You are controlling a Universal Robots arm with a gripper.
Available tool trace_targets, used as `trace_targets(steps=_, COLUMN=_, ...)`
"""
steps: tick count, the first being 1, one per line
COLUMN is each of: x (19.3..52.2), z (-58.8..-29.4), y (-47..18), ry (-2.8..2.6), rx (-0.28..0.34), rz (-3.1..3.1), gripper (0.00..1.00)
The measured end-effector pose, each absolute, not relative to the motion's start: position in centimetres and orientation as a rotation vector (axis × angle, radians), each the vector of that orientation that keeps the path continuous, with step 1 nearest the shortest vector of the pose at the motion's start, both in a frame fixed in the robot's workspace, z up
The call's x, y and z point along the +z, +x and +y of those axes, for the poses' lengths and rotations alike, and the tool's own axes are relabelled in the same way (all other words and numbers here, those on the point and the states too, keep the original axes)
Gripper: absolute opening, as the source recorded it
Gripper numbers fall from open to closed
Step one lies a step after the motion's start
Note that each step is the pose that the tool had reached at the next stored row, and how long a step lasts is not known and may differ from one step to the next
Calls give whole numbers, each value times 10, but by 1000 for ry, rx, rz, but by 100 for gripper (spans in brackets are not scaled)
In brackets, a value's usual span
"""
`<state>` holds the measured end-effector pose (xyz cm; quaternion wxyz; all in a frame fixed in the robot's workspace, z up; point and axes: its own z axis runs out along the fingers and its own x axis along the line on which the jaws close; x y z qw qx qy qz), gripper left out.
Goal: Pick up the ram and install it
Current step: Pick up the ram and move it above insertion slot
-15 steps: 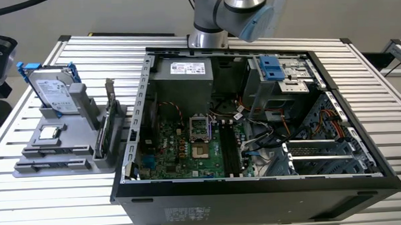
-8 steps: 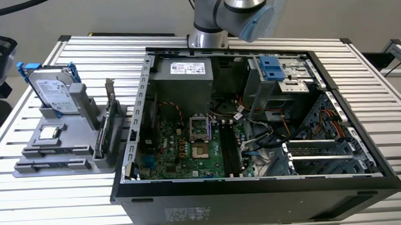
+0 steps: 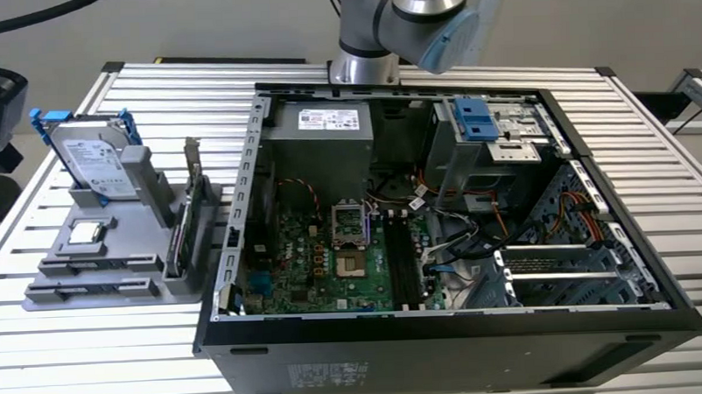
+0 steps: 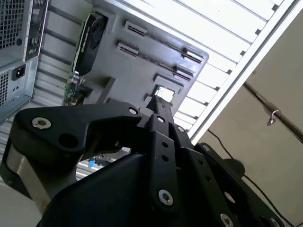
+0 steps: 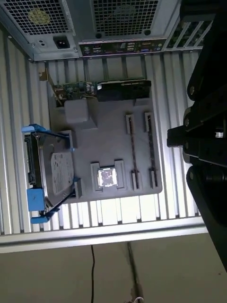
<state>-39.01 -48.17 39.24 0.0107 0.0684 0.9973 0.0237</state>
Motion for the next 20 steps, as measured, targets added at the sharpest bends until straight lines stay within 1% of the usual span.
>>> trace_targets(steps=20, x=392, z=-482, y=-390, ry=603, rx=69, rz=3055, gripper=0)
